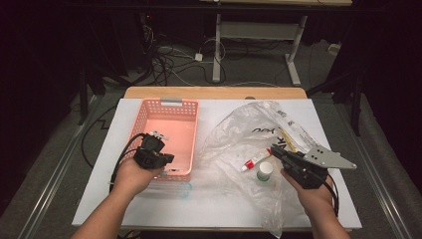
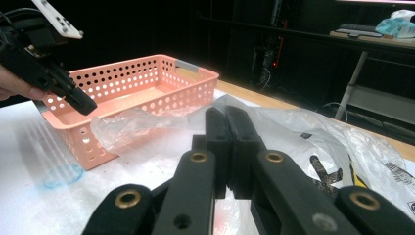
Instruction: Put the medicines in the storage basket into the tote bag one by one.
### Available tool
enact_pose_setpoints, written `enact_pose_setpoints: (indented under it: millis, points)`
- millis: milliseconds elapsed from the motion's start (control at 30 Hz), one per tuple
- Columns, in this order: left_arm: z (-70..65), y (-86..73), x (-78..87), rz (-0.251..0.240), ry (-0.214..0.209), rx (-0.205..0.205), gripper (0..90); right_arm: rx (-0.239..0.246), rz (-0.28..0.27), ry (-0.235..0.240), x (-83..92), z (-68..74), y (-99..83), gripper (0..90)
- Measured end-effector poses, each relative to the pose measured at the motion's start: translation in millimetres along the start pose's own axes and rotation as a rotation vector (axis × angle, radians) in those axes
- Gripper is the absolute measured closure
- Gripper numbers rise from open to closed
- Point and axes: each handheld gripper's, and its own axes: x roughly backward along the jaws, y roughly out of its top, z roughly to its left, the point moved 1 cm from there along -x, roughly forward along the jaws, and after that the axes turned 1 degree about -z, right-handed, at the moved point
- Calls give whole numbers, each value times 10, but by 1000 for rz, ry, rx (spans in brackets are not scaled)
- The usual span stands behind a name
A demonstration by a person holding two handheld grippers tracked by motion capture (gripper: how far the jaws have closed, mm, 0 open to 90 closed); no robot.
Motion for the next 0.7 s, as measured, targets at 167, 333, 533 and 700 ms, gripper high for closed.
enact_pose_setpoints:
  millis: [167, 333, 533, 700]
  points:
    - [-65, 25, -104, 102, 3, 2, 882, 1, -3, 4, 0, 8, 7, 900]
    - [-42, 78, -135, 171, -33, 29, 883, 2, -1, 8, -5, 15, 3, 900]
    - [-13, 164, -188, 287, -84, 23, 883, 2, 2, 11, -19, 19, -3, 900]
    - [-23, 189, -207, 329, -100, 7, 883, 1, 2, 11, -18, 14, -3, 900]
